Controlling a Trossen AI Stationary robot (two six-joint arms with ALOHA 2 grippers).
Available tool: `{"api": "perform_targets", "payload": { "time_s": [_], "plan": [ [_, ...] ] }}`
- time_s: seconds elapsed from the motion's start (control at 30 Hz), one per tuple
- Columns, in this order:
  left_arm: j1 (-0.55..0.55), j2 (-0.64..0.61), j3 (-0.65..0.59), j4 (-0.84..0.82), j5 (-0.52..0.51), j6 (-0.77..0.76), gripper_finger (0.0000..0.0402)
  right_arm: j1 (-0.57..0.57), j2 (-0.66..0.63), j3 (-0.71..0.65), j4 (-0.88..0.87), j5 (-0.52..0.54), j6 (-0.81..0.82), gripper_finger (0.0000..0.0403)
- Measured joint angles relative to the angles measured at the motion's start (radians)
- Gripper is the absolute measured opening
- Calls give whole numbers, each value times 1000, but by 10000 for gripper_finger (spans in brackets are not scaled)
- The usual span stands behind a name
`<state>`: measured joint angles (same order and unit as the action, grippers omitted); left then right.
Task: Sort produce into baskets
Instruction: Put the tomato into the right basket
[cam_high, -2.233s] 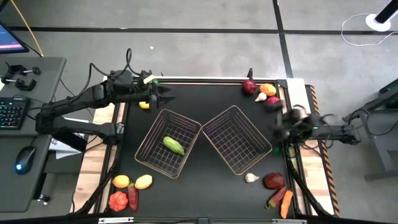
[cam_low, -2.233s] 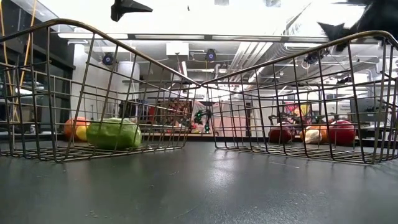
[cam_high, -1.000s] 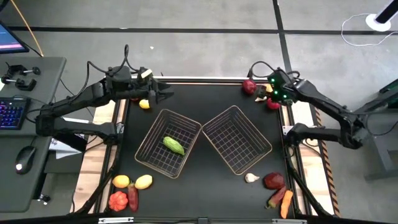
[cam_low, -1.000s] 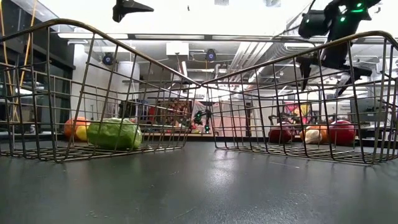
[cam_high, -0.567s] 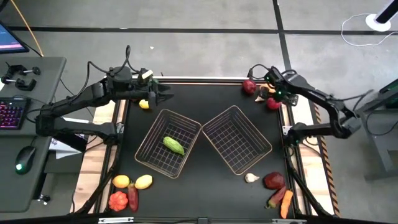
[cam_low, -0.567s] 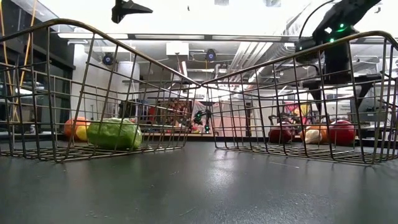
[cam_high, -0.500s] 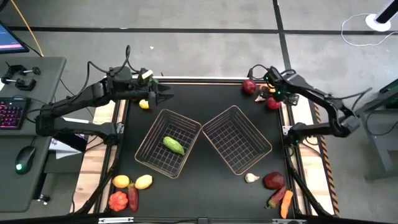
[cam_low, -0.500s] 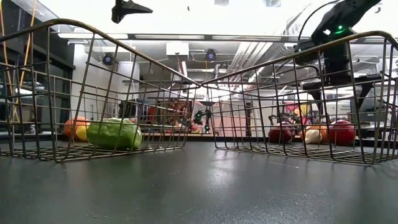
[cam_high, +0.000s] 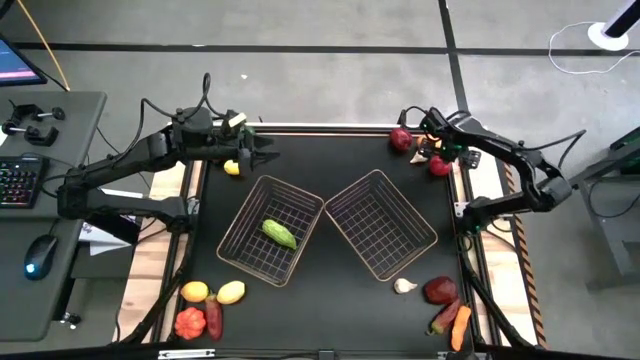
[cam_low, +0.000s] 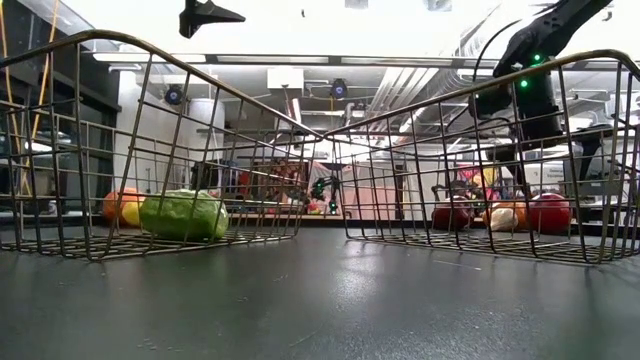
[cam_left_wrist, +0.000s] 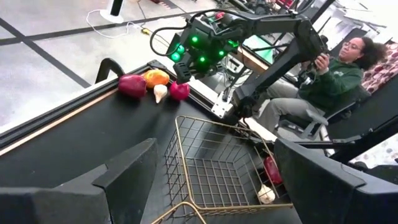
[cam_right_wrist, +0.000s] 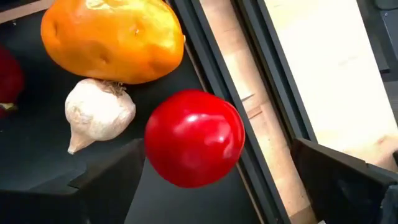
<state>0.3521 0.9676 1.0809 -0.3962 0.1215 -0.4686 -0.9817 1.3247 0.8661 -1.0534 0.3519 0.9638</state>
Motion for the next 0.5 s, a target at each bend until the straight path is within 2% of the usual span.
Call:
{"api": "perform_targets", "payload": {
  "time_s": [0.33, 0.5],
  "plan": [
    [0, 0, 0, 0, 0, 1, 312, -5, 6, 0, 13, 14, 2, 399],
    [0, 0, 0, 0, 0, 1, 312, -30, 31, 0, 27, -20, 5, 399]
  ]
}}
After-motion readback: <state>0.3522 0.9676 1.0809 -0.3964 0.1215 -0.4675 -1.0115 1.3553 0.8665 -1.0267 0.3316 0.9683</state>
